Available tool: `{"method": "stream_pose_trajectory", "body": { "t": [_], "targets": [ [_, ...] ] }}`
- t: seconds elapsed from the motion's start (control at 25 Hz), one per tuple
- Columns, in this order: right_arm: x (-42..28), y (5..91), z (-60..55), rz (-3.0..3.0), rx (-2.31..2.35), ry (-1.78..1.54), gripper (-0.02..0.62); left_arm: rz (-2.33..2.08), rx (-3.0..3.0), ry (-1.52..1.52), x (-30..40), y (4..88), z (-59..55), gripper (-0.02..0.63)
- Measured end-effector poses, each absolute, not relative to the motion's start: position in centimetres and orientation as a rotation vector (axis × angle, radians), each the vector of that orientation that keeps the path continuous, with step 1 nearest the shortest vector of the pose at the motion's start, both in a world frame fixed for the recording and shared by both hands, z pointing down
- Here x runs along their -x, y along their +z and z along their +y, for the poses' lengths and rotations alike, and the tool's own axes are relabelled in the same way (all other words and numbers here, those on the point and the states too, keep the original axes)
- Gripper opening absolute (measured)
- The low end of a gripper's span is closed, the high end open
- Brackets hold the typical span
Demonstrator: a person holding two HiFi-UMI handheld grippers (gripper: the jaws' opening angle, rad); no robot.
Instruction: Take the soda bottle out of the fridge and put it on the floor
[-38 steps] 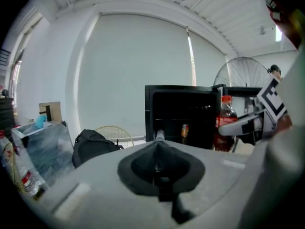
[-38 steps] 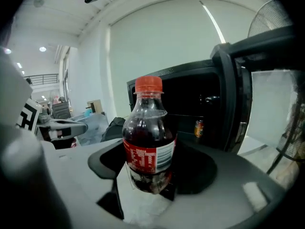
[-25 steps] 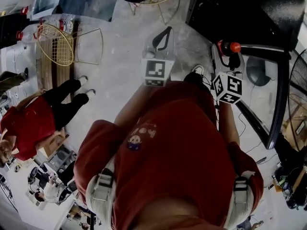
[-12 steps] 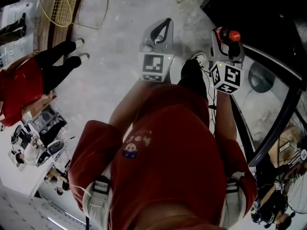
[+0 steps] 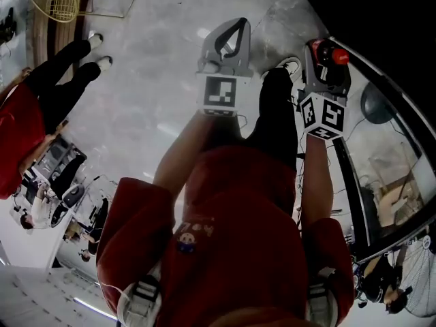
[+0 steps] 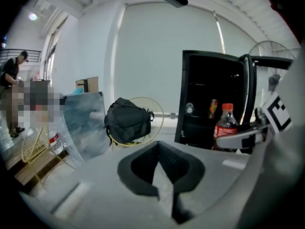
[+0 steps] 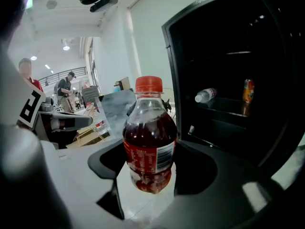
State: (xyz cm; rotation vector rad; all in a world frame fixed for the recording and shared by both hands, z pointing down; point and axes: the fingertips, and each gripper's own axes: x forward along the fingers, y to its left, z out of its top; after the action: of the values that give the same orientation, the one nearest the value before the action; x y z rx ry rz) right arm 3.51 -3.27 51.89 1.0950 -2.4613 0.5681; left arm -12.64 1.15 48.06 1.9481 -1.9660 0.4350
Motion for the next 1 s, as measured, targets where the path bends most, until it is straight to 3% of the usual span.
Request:
{"method": "stream_pose_trajectory", "body": {
  "t": [1.0],
  "targets": [
    [3.9, 103.9, -6.4, -2.46, -0.912, 0.386, 0.302, -1.713, -2.038, 0.426, 16.1, 100.4, -1.9, -0.002]
  ]
}}
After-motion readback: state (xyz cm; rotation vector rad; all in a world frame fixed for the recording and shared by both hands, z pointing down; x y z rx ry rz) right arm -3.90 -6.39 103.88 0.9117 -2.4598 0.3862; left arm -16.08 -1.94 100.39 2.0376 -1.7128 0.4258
